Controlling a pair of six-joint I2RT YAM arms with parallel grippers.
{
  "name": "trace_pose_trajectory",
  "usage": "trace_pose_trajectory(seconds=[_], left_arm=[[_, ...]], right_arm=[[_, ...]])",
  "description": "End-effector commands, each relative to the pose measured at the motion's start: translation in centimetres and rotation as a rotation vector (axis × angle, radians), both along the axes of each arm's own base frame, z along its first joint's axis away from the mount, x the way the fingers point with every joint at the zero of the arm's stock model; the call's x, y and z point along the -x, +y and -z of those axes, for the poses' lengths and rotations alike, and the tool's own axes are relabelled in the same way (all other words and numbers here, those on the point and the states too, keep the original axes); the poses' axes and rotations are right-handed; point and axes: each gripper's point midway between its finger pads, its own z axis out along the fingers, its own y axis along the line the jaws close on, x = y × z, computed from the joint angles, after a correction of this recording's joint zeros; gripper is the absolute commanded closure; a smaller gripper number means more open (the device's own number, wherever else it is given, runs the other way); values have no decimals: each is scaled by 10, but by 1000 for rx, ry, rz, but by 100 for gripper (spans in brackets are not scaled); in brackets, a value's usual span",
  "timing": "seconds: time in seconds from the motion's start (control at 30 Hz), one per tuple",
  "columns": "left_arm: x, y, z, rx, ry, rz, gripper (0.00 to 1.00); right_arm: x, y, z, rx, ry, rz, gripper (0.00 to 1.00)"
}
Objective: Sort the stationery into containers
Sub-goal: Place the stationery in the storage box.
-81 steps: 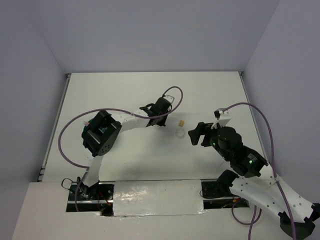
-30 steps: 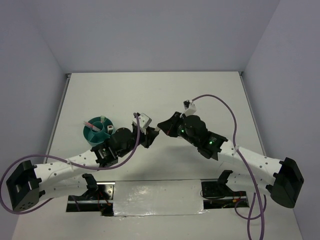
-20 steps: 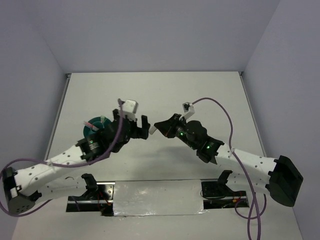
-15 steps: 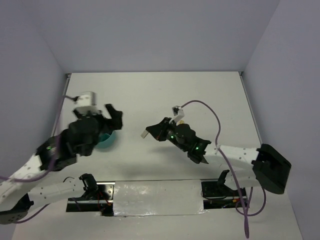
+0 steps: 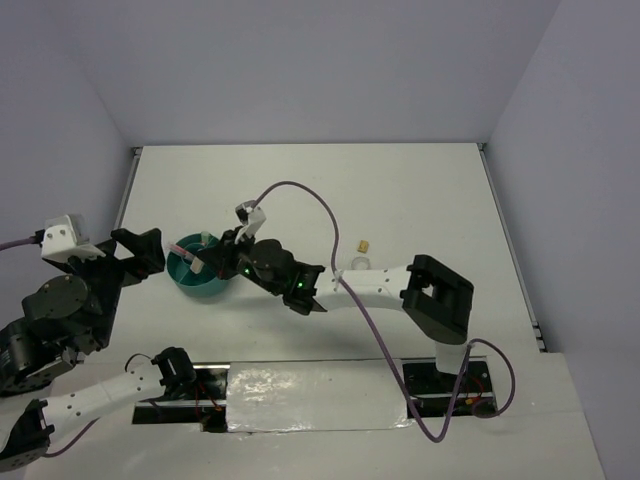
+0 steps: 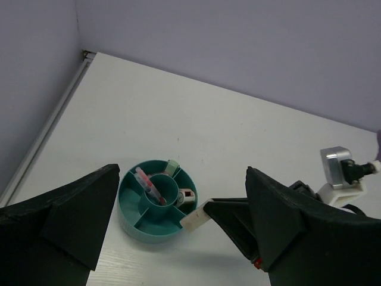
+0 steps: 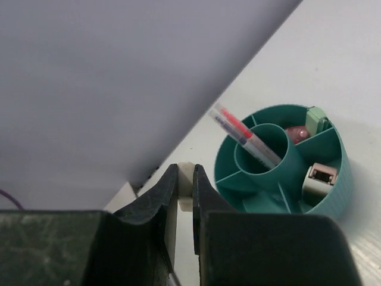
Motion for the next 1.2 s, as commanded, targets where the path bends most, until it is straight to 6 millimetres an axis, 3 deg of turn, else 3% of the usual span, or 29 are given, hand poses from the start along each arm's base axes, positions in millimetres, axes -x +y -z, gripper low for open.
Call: trace_pose_trajectory(seconds=[0.0,0.07,0.53,1.03,1.1,1.17], left_arm=[[2,6,-5,5,-46,-1,1],[1,2,-4,6,-50,12,1],[-8,-21,6,-47,-17,75,1],[-6,-26,6,-41,-40,123,1],[-6,-26,6,-41,-41,125,1],[-6,-27,7,-47,-36,127,1]], right_arm=[[-11,14,15,99,-67,34,100],[-13,21,12,129,-108,33,100],[-23,34,52,217,-121,84,98],[-25,44,71,251,-135,70,91],[-25,44,72,254,-136,68,84],[-24,44,69,250,-138,62,60]])
